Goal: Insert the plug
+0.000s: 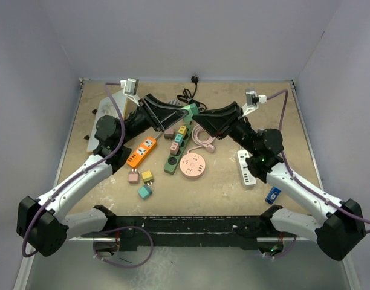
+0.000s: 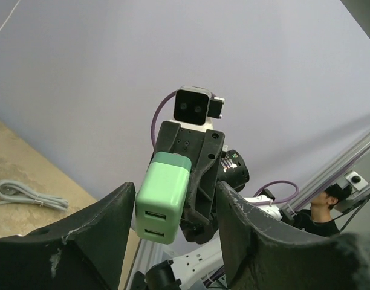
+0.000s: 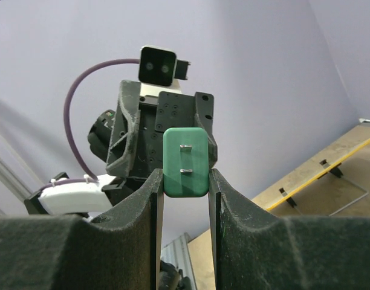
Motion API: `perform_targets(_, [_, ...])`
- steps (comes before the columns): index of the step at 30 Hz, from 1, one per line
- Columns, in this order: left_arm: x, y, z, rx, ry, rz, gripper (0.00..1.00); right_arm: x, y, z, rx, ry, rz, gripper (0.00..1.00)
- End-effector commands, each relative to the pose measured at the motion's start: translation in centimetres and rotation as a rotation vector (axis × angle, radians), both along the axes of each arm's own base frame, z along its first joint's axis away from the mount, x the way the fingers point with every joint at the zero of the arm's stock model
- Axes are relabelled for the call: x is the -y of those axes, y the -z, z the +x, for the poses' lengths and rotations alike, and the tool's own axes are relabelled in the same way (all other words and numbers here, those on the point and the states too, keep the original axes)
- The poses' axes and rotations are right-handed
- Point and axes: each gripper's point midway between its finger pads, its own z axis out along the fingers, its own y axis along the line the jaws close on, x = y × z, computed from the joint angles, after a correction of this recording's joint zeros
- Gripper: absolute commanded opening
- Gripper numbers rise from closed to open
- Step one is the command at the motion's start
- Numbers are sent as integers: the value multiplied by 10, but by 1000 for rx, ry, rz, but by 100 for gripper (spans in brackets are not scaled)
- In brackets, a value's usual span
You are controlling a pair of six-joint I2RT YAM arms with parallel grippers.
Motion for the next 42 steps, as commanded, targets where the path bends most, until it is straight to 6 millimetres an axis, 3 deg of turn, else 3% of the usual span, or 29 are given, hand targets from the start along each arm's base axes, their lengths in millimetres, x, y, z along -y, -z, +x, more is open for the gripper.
perform_targets(1, [-3, -14, -4, 23, 7, -59, 52, 10, -49, -20, 124, -49, 137, 0])
perform_targets(12, [-3, -15, -7, 40, 15, -59, 23, 16, -44, -3, 29, 16, 187, 0])
perform_targets(16, [-2, -16, -9, 46, 27, -65, 23, 16, -42, 2, 16, 27, 189, 0])
perform_targets(20, [0, -14, -11, 45, 43, -60, 38, 14, -40, 5, 16, 24, 193, 0])
perform_targets(24, [3, -11, -11, 41, 53, -51, 37, 13, -40, 8, 8, 24, 205, 0])
perform_targets(31, [4, -7, -8, 44, 36, -36, 2, 9, -31, 12, -15, 16, 190, 0])
perform_targets(32, [3, -6, -8, 45, 28, -31, 0, 9, -30, 12, -19, 17, 187, 4])
perform_targets(37, [-1, 14, 10, 29, -102, 144, 0, 17, -1, 21, -103, 111, 114, 59])
perform_targets(39, [-10, 34, 24, 43, -210, 329, 0, 27, 20, 27, -147, 191, 62, 68])
perform_targets(42, [-35, 77, 40, -60, -336, 625, 0, 47, 52, 34, -233, 319, -19, 71])
